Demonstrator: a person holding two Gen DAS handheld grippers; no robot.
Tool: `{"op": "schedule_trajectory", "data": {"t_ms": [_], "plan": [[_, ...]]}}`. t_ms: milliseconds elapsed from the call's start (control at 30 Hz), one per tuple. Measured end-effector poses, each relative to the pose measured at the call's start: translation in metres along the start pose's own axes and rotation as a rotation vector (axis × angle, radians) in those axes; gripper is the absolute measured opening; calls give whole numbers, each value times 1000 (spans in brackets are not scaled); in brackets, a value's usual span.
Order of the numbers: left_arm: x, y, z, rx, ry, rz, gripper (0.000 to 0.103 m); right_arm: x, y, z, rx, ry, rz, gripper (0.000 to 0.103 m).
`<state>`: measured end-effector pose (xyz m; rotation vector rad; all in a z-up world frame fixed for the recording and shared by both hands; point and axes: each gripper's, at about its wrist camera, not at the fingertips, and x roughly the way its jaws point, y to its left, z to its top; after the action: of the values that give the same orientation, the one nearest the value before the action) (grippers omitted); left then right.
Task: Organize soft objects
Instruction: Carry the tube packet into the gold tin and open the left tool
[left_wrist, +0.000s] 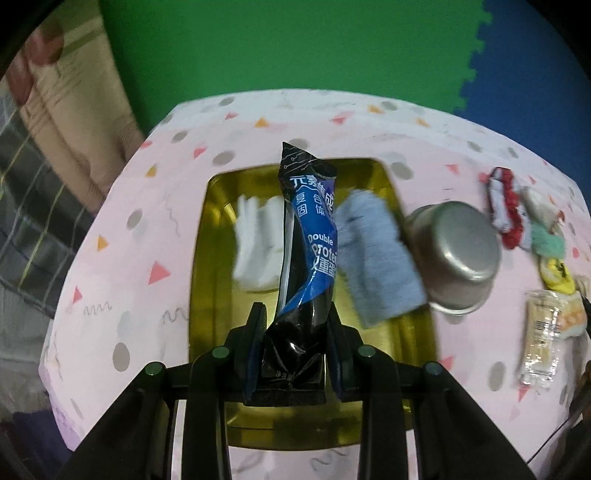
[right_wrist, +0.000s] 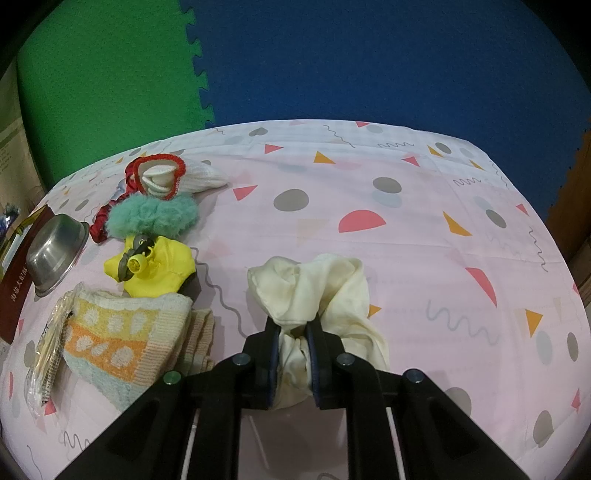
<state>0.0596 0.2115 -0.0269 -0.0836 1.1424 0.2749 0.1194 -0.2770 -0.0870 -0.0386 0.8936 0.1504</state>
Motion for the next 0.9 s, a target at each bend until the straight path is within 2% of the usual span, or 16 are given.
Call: {"op": "schedule_trajectory", "data": {"t_ms": [367, 767, 900], "plan": [[35, 37, -1, -47, 24, 68, 27, 0, 0, 0, 0, 0, -1, 14], [43, 38, 5, -32, 22, 83, 32, 0, 0, 0, 1, 0, 1, 14], [41, 36, 5, -24, 24, 67, 47, 0, -1, 0, 1, 0, 0, 14]]}}
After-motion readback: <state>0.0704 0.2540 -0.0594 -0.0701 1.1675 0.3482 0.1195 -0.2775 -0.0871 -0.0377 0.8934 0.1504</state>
